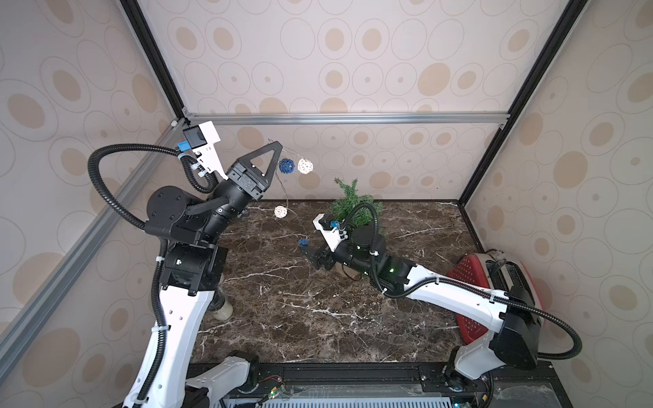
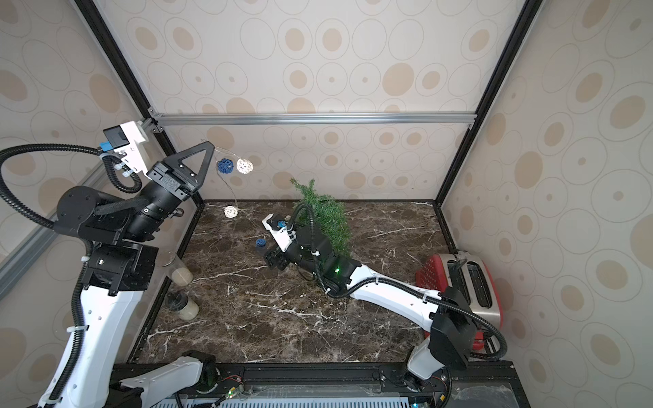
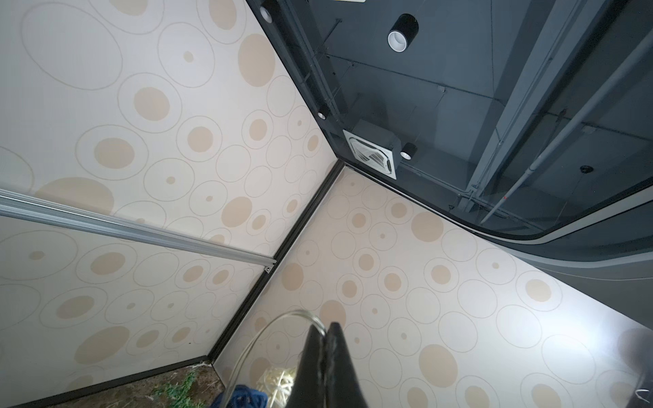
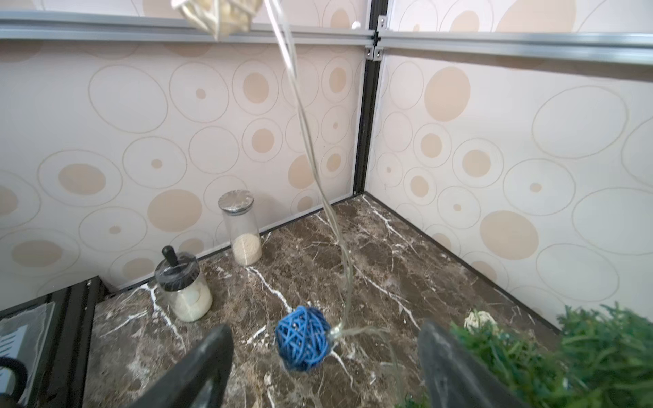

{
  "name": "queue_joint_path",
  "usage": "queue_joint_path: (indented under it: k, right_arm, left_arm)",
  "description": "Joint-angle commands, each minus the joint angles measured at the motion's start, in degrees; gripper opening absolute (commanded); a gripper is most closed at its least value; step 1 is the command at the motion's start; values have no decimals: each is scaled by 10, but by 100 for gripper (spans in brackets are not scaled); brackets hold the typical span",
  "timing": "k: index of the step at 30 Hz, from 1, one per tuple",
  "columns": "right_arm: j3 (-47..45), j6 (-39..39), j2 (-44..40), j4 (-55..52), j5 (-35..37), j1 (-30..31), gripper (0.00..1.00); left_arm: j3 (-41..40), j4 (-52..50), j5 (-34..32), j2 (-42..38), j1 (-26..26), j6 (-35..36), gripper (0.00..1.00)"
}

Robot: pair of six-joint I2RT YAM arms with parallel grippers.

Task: Remove string lights from the small christmas tree
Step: Remove the light string from the Christmas tree.

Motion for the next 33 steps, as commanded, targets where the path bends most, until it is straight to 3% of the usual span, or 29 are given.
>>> queue_joint_path:
  k: [1,11,17,22,28,33]
  right_arm:
    - [23,-12,19,34,16,3,84]
    - [53,-6,50,71,22,-4,68]
    - [42,-2,43,83,24,-9,65]
    - [36,25,38,87,-16,-28,32]
    - [24,38,18,74,-46,-29,1]
    - [-5,73,-34,24,-53,-29,0]
  left_arm:
    - [1,72,35,-6,0,-48,0]
    - [-17,146,65,-1,-5,-99,0]
    - [-24,152,66,-4,-9,-104,0]
    - [-23,157,68,2,-17,-107,0]
    - [-21,141,68,7,-22,-91,0]
    - [-19,73,66,8,-23,-33,0]
